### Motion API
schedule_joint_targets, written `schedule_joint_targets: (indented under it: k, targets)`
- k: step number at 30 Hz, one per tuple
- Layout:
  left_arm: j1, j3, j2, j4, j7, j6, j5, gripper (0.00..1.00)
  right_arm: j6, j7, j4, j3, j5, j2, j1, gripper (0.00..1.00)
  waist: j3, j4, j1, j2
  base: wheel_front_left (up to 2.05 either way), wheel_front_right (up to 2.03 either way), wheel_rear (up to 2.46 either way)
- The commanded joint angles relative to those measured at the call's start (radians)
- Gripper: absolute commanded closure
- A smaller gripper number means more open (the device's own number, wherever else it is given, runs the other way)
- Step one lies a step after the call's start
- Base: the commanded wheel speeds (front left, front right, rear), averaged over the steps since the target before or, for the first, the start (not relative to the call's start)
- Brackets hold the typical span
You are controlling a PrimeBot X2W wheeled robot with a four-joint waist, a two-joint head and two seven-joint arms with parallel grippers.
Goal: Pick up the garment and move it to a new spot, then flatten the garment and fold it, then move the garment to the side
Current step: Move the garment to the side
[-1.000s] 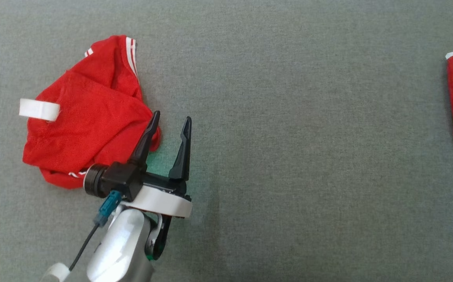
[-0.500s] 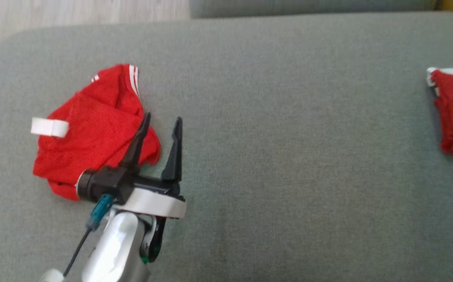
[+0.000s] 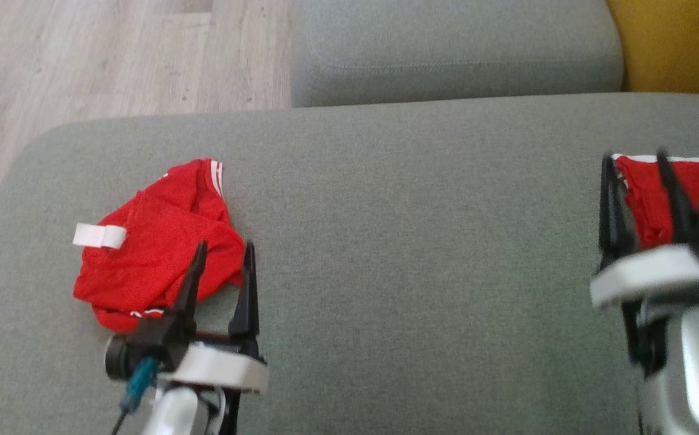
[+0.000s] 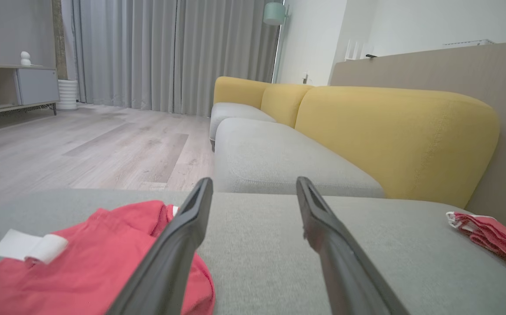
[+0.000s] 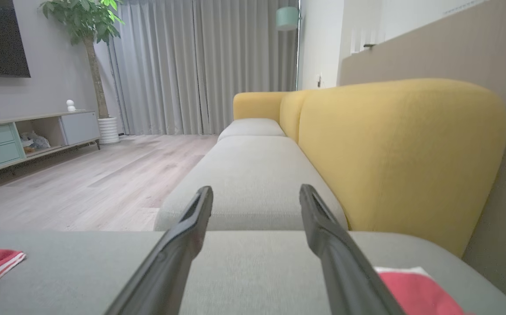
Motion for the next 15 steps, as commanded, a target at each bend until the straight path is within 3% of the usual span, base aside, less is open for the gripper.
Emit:
schedule_joint_targets:
  k: [1,9,15]
  targets:
    - [0.000,0.036,0.004,-0.034,-0.008,0.003,0.000,0.00,-0.001,-0.026,-0.040,0.023,0.018,0.008,0.027,0.00,-0.014,0.000,0.0003,-0.0001,0.00,0.00,0.00]
    - [0.080,0.036,0.004,-0.030,-0.008,0.001,0.011,0.00,-0.001,-0.155,0.011,0.059,0.125,0.013,0.238,0.00,-0.032,0.013,0.0003,-0.0001,0.00,0.00,0.00]
    - [0.115,0.041,0.004,-0.052,-0.008,0.008,0.001,0.00,-0.001,-0.195,0.037,0.079,0.150,0.013,0.299,0.00,-0.034,0.015,0.0003,-0.0001,0.00,0.00,0.00]
